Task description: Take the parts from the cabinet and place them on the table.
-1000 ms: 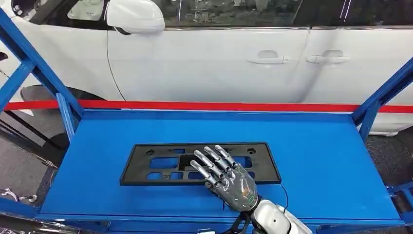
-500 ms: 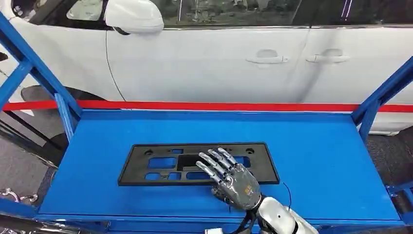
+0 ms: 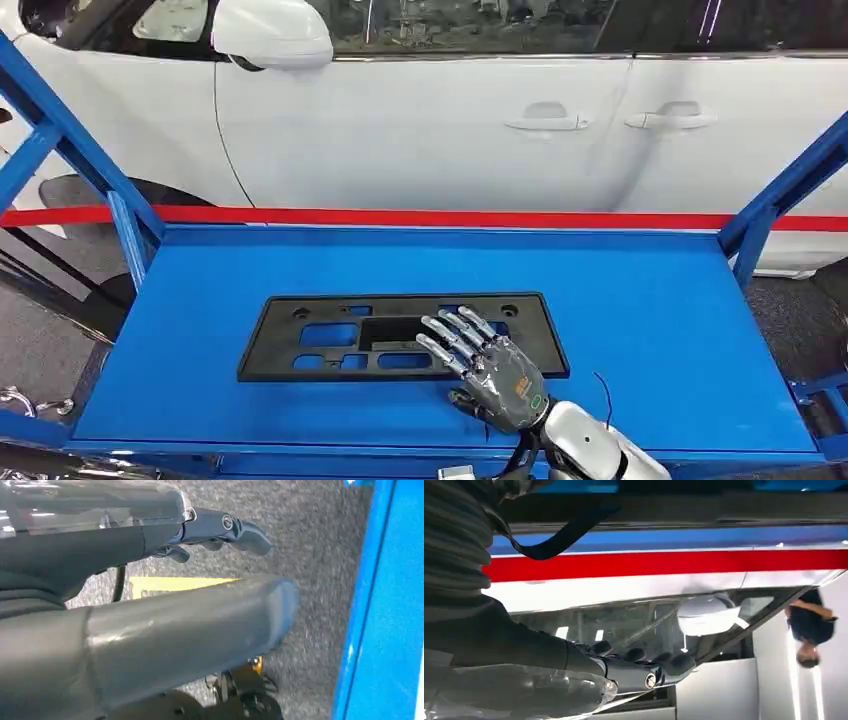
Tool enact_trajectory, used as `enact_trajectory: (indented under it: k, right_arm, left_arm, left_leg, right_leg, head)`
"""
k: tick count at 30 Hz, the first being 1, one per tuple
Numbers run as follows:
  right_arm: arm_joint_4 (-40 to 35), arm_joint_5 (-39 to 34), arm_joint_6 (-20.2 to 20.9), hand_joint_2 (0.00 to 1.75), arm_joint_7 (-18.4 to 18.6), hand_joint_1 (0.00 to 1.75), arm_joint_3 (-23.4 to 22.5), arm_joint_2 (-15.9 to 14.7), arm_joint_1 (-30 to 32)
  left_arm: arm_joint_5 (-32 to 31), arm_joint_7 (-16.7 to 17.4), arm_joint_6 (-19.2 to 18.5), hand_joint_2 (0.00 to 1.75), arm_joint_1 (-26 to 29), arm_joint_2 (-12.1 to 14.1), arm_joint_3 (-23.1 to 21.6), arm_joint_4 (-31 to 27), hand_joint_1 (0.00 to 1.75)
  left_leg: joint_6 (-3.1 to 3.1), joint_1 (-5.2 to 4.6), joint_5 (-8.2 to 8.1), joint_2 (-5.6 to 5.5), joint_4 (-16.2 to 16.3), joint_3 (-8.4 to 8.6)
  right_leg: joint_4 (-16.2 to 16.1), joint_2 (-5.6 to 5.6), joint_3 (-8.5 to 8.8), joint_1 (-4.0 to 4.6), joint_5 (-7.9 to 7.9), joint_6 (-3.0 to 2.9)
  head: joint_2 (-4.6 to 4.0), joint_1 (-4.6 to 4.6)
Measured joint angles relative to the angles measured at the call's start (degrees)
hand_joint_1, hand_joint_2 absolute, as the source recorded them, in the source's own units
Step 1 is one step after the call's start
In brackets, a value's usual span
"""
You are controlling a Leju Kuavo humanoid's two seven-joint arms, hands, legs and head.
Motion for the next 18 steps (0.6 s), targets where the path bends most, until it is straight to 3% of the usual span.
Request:
enact_trajectory:
  k: [1,3,5,6,7,8,9,11,12,15,16,17,18]
  right_arm:
    - [0.0,0.0,0.0,1.75,0.0,0.00,0.0,-0.1,-0.1]
    - [0.0,0.0,0.0,1.75,0.0,0.00,0.0,-0.2,-0.3]
    - [0.2,-0.8,1.2,1.75,-0.1,0.00,0.1,-0.5,-0.4]
    - [0.3,-1.7,2.2,1.75,-0.3,0.00,0.1,-0.6,-0.4]
    - [0.4,-2.5,3.2,1.75,-0.4,0.00,0.2,-0.9,-0.4]
    - [0.6,-3.6,4.6,1.75,-0.8,0.00,0.2,-1.4,-0.5]
    - [0.7,-4.0,5.6,1.75,-1.1,0.00,0.2,-1.8,-0.7]
    - [1.0,-4.2,6.7,1.75,-1.6,0.00,0.2,-2.4,-1.5]
    - [1.2,-4.1,7.0,1.75,-1.6,0.00,0.3,-2.4,-2.0]
    - [1.8,-0.3,6.0,1.75,-0.4,0.00,1.4,-2.4,-3.2]
    - [2.6,4.8,5.8,1.75,0.9,0.00,2.7,-1.5,-4.3]
    - [4.2,8.5,6.2,1.75,2.4,0.00,4.1,-0.4,-5.8]
    - [6.2,10.5,6.7,1.75,3.6,0.00,5.7,1.2,-7.2]
  left_arm:
    - [0.0,0.0,0.0,0.00,0.0,0.0,0.0,0.0,0.00]
    - [0.0,0.1,0.0,0.00,-0.1,0.0,0.0,0.0,0.00]
    - [-0.2,0.7,0.0,0.00,-0.1,0.0,0.0,0.0,0.00]
    - [-0.2,1.0,0.0,0.00,-0.1,0.0,0.0,0.0,0.00]
    - [-0.2,1.2,0.0,0.00,-0.1,0.0,0.0,0.0,0.00]
    - [-0.2,1.2,0.0,0.00,0.0,0.0,0.0,0.0,0.00]
    - [-0.3,1.2,0.0,0.00,0.0,0.0,0.0,0.0,0.00]
    - [-0.3,1.1,-0.3,0.00,0.0,0.0,0.0,0.0,0.00]
    - [-0.4,1.0,-0.3,0.00,0.0,0.0,0.0,0.0,0.00]
    - [-0.8,0.8,-0.3,0.00,-0.1,0.0,0.0,0.0,0.00]
    - [-1.2,0.6,-0.2,0.00,-0.1,0.0,0.0,0.0,0.00]
    - [-1.4,0.5,-0.2,0.00,-0.1,0.1,0.0,0.0,0.00]
    - [-1.4,0.5,-0.2,0.00,-0.2,0.1,0.0,0.0,0.00]
  left_leg:
    - [0.50,0.43,0.35,-0.01,-0.6,0.10]
    - [1.15,0.71,0.72,0.14,-1.0,0.34]
    - [1.23,0.66,0.72,0.18,-1.0,0.28]
    - [1.23,0.65,0.71,0.20,-1.0,0.22]
    - [1.22,0.65,0.70,0.19,-0.9,0.22]
    - [1.21,0.65,0.64,0.13,-0.8,0.27]
    - [1.15,0.65,0.56,0.07,-0.7,0.29]
    - [0.88,0.66,0.26,-0.02,-0.4,0.44]
    - [0.60,0.40,0.15,-0.02,-0.4,0.33]
    - [-0.33,0.44,0.24,-0.02,-0.4,0.08]
    - [-0.79,0.39,0.27,0.00,-0.5,0.19]
    - [-1.19,0.62,-0.43,0.07,0.0,0.04]
    - [-1.33,0.61,-1.69,0.07,1.6,-0.54]
  right_leg:
    - [0.0,0.04,0.02,0.27,-0.02,0.37]
    - [2.7,-0.04,-0.90,-0.03,-2.34,0.92]
    - [11.9,-0.05,-5.17,-0.27,-7.16,1.29]
    - [16.2,-0.05,-7.29,-0.36,-8.65,1.50]
    - [18.2,-0.06,-8.31,-0.51,-8.68,1.62]
    - [17.0,-0.08,-7.87,-0.66,-7.07,1.71]
    - [13.8,-0.09,-6.40,-0.75,-4.83,1.68]
    - [3.0,-0.09,-1.15,-0.86,0.44,1.30]
    - [0.8,-0.05,-0.01,-0.63,-0.40,0.97]
    - [0.7,0.09,-0.52,-0.18,-0.14,0.55]
    - [0.5,0.16,-0.52,-0.15,0.03,0.09]
    - [-0.2,0.03,-0.25,-0.83,0.49,-0.61]
    - [-0.5,0.10,-0.18,-0.68,0.61,-1.02]
  head:
    - [0.00,0.00]
    - [0.00,0.02]
    - [0.00,0.00]
    - [0.00,0.02]
    - [0.00,0.02]
    - [0.00,0.02]
    - [0.00,0.02]
    - [0.00,0.02]
    - [0.00,0.02]
    - [0.00,0.00]
    - [0.00,0.02]
    - [0.00,0.00]
    - [0.00,0.02]
